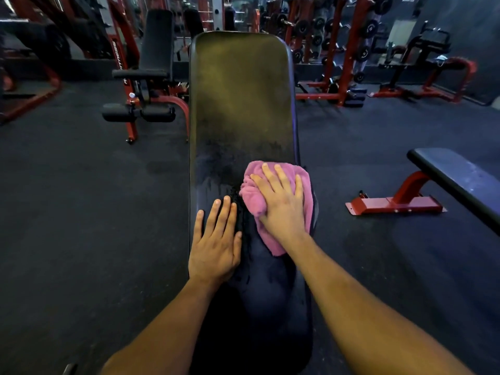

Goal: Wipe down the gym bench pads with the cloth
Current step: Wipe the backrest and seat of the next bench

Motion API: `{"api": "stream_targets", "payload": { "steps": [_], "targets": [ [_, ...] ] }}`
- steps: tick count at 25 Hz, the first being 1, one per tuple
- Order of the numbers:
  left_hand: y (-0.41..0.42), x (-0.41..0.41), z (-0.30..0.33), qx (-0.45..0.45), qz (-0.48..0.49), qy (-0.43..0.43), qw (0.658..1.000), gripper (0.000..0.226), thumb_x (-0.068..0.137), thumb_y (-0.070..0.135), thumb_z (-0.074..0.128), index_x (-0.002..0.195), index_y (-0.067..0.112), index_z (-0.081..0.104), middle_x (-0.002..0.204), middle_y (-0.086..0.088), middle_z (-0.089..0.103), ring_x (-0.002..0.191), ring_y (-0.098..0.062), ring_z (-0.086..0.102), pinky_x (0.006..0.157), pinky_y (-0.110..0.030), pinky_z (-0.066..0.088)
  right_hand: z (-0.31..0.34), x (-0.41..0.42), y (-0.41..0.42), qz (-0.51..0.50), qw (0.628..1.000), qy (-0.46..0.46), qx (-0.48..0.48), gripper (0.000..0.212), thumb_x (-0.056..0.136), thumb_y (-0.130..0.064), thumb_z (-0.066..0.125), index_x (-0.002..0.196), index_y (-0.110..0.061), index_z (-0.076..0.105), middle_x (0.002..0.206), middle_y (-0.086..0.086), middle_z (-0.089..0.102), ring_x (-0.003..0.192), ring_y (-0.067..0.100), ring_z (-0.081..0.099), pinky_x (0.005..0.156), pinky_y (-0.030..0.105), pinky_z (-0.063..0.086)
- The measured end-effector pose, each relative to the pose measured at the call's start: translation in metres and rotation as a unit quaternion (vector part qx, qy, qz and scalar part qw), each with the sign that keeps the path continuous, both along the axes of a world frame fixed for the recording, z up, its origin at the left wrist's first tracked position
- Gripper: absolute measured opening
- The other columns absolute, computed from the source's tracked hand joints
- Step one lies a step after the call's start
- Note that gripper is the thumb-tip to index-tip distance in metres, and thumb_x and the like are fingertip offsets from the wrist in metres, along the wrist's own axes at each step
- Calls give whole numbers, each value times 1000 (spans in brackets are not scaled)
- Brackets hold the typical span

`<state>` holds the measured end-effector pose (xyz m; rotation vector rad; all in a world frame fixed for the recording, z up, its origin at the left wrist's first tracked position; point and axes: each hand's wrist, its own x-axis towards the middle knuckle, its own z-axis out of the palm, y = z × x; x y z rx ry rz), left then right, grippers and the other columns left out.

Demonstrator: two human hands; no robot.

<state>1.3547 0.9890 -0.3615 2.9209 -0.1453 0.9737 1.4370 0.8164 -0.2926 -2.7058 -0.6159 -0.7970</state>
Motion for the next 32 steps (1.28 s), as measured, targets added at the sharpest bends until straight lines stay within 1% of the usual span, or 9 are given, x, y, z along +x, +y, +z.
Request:
{"api": "stream_targets", "payload": {
  "steps": [6, 8, 12, 17, 20, 22, 24, 29, 32],
  "targets": [
    [-1, -2, 7, 2, 7, 35, 999, 64, 103, 38, 36, 160, 10, 36, 170, -8, 28, 158, -27, 24, 125, -56, 22, -54, -82, -30, 89, 995, 48, 18, 57, 91, -27, 60, 147, -35, 51, 161, -12, 40, 154, 17, 27, 118, 61, 28],
    [-2, 2, 25, -6, -6, 30, 1000, 60, 99, 39, 40, 150, 9, 51, 160, -9, 43, 149, -31, 41, 119, -58, 28, -25, -75, -42, 121, 981, 45, 148, 45, 94, -16, 58, 136, -29, 63, 150, -12, 53, 145, 13, 43, 114, 52, 36],
    [-17, 41, 84, 19, -65, -25, 997, 58, 101, 45, 44, 151, 16, 51, 158, -4, 46, 147, -24, 43, 120, -55, 27, 28, -44, -79, 78, 857, 47, 507, 27, 102, -6, 59, 119, -23, 71, 132, -7, 66, 128, 16, 60, 113, 43, 44],
    [-36, 117, 109, 101, -96, 28, 990, 68, 105, 57, 30, 164, 22, 28, 173, -2, 20, 159, -22, 20, 127, -59, 10, 24, -1, -104, 89, 861, 104, 490, 25, 105, -8, 54, 122, -21, 66, 132, -5, 64, 130, 13, 58, 112, 43, 45],
    [-31, 134, 96, 108, -90, -2, 990, 70, 105, 58, 34, 165, 24, 25, 174, -1, 18, 160, -21, 15, 126, -60, 12, 0, 1, -76, 88, 849, 152, 498, 28, 107, -8, 50, 130, -19, 62, 136, -3, 63, 130, 8, 57, 109, 18, 41],
    [-31, 135, 93, 104, -93, -11, 990, 69, 105, 57, 35, 165, 23, 26, 173, -1, 18, 160, -21, 15, 126, -60, 14, 2, 19, -56, 2, 827, 214, 520, 23, 108, -23, 51, 128, -22, 62, 132, -5, 62, 128, 13, 59, 93, 5, 41],
    [-31, 137, 89, 104, -98, -22, 989, 68, 106, 55, 35, 165, 23, 26, 173, -1, 18, 160, -21, 15, 126, -60, 14, 27, 63, -47, -57, 816, 243, 521, 33, 107, -34, 51, 130, -16, 65, 124, 1, 62, 124, 16, 58, 82, 11, 41],
    [-30, 137, 88, 101, -97, -20, 990, 66, 106, 48, 33, 166, 23, 23, 174, 0, 15, 161, -19, 11, 127, -59, 10, 69, 127, -43, -30, 854, 201, 480, 38, 103, -42, 57, 127, -15, 68, 125, 9, 69, 118, 25, 64, 97, 34, 50],
    [-33, 136, 91, 101, -99, -15, 990, 67, 105, 47, 36, 166, 22, 23, 174, -1, 16, 161, -20, 13, 127, -59, 10, 16, 59, -55, 37, 863, 181, 470, 32, 103, -31, 60, 133, -17, 64, 135, -5, 65, 127, 11, 60, 106, 25, 46]
  ]
}}
